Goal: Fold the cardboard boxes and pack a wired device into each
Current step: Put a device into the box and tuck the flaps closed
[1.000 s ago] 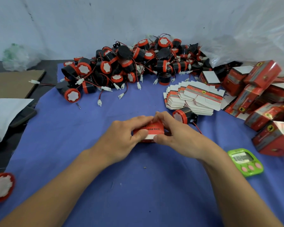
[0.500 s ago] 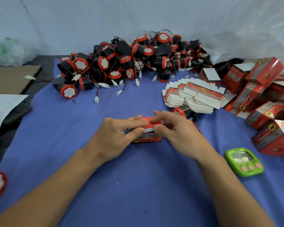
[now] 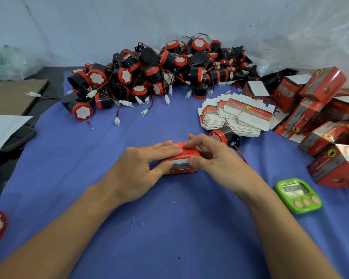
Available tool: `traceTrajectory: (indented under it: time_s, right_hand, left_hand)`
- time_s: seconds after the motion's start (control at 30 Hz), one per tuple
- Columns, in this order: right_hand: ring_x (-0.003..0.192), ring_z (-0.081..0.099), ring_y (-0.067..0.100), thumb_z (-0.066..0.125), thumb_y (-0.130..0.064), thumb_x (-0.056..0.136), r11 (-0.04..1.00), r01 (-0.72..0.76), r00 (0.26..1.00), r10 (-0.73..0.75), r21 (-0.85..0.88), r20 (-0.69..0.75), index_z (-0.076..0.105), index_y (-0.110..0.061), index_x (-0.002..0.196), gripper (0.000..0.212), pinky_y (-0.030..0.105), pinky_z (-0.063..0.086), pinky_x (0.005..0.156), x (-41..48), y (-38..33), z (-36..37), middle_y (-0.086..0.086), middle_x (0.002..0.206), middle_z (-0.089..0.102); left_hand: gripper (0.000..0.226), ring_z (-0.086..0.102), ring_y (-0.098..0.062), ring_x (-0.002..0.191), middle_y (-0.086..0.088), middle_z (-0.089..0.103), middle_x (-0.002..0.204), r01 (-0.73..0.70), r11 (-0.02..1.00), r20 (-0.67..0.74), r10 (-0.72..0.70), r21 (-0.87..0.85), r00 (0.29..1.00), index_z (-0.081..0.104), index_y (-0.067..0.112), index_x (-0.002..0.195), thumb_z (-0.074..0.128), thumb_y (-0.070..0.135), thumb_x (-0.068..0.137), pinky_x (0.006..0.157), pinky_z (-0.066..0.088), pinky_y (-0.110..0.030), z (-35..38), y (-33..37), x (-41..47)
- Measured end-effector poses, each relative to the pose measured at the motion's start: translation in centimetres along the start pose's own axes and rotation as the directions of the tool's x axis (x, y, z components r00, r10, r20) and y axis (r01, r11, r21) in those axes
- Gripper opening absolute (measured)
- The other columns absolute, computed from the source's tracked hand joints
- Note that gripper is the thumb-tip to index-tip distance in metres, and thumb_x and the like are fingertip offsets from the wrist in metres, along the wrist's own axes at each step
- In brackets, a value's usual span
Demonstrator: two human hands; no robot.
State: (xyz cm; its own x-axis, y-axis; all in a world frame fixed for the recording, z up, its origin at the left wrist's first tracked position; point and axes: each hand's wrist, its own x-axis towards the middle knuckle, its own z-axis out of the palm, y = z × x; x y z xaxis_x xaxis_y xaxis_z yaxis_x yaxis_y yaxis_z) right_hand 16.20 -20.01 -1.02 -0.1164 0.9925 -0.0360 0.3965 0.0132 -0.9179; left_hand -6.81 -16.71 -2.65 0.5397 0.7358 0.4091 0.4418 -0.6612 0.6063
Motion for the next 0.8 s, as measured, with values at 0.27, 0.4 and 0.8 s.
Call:
traceTrajectory:
  time_s: [0.27,0.4,0.8]
  right_hand:
    - [0.14,0.046,-0.003,0.057,-0.015,0.105,0.99,-0.003,1.0,0.007,0.139,-0.027,0.077,-0.034,0.104,0.028,0.045,0.027,0.126,-0.1,-0.1,-0.3,-0.02,0.138,0.06]
    - [0.12,0.062,0.003,0.059,-0.003,0.1,0.986,-0.04,0.999,0.043,0.165,-0.012,0.073,-0.025,0.108,0.027,0.041,0.045,0.114,0.2,-0.1,-0.1,-0.008,0.126,0.07]
    - [0.124,0.058,0.017,0.054,-0.014,0.102,0.991,-0.113,0.993,0.114,-0.075,0.01,0.055,-0.026,0.139,0.039,0.033,0.046,0.106,0.0,-1.1,0.2,-0.009,0.121,0.067]
  left_hand:
    - [0.037,0.048,0.005,0.137,0.014,0.062,0.137,-0.082,0.985,0.022,0.079,0.155,0.997,0.071,0.019,0.132,0.073,0.012,0.095,0.115,0.036,-0.014,-0.3,0.8,0.2]
    - [0.036,0.047,0.007,0.138,0.014,0.062,0.14,-0.065,0.986,0.06,0.056,0.152,0.997,0.072,0.023,0.131,0.074,0.016,0.095,0.116,0.034,-0.014,-0.4,0.8,0.2]
    - [0.071,0.048,0.03,0.108,0.042,0.049,0.128,0.399,0.9,-0.049,-0.413,-0.177,0.91,0.041,0.048,0.151,0.072,0.044,0.087,0.095,0.042,-0.006,2.3,1.4,1.1]
